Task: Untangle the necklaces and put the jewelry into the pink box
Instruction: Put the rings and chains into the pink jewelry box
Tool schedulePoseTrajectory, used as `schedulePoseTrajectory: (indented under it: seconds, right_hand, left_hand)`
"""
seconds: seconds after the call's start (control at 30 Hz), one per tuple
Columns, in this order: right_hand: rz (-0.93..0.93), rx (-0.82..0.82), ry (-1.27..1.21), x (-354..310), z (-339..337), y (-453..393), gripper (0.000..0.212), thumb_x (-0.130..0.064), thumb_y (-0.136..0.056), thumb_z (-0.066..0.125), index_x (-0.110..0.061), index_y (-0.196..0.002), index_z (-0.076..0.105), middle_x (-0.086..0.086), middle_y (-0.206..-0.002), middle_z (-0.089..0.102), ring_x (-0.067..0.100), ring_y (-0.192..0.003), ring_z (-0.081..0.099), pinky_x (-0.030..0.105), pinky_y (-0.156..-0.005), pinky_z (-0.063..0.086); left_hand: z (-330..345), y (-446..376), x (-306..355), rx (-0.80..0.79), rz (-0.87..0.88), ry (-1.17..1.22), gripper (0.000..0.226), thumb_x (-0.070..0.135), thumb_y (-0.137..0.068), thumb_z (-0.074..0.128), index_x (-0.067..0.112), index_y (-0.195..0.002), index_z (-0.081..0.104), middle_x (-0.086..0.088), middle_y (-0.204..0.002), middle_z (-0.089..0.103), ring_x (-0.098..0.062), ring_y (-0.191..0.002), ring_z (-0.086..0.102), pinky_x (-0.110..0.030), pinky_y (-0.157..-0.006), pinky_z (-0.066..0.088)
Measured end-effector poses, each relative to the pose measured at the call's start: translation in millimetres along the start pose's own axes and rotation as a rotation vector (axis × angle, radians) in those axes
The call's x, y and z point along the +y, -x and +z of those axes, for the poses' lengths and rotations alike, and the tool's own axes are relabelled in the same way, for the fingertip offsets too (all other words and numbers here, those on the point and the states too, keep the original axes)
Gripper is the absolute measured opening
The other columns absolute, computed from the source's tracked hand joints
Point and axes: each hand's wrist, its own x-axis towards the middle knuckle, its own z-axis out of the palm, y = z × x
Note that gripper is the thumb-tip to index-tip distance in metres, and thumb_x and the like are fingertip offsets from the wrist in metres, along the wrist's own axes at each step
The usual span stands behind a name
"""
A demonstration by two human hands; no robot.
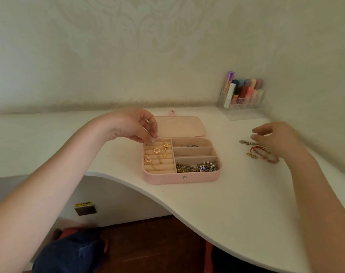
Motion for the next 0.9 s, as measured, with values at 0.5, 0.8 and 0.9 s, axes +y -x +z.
schedulePoseTrajectory:
  seconds: [0.5, 0.8, 0.9]
  right_hand:
    - [-0.260, 0.088, 0.091, -14.9, 30.6, 8.1, 0.006, -0.015, -0.089, 0.057, -0.014, -0.085, 0.061, -0.006, -0.080, 0.058, 0.013, -0.070, 0.056, 0.030, -0.068, 0.051]
    - [-0.299, -0.166, -0.892, -83.3, 44.2, 50.7, 0.008, -0.002, -0.091, 0.058, -0.007, -0.086, 0.060, -0.002, -0.067, 0.067, 0.008, -0.060, 0.058, 0.020, -0.064, 0.052]
    - [-0.275, -0.137, -0.846, -79.4, 45.9, 50.7, 0.011, 0.001, -0.088, 0.060, -0.008, -0.081, 0.060, -0.004, -0.063, 0.067, 0.006, -0.057, 0.058, 0.019, -0.061, 0.050]
  left_hand:
    - [33.9, -0.8, 10.9, 0.266, 0.278, -0.040, 0.026, -0.008, -0.077, 0.064, 0.018, -0.080, 0.061, 0.001, -0.079, 0.067, 0.001, -0.061, 0.060, -0.016, -0.063, 0.049]
    - [73.9, 11.5, 41.6, 0.061, 0.334, 0.238, 0.032, 0.012, -0.084, 0.069, 0.014, -0.114, 0.057, -0.003, -0.094, 0.073, -0.011, -0.085, 0.070, -0.019, -0.077, 0.055]
    - [75.9, 13.1, 38.3, 0.080, 0.322, 0.397, 0.016, 0.002, -0.087, 0.064, 0.003, -0.102, 0.063, -0.009, -0.076, 0.072, -0.015, -0.074, 0.070, -0.021, -0.071, 0.056]
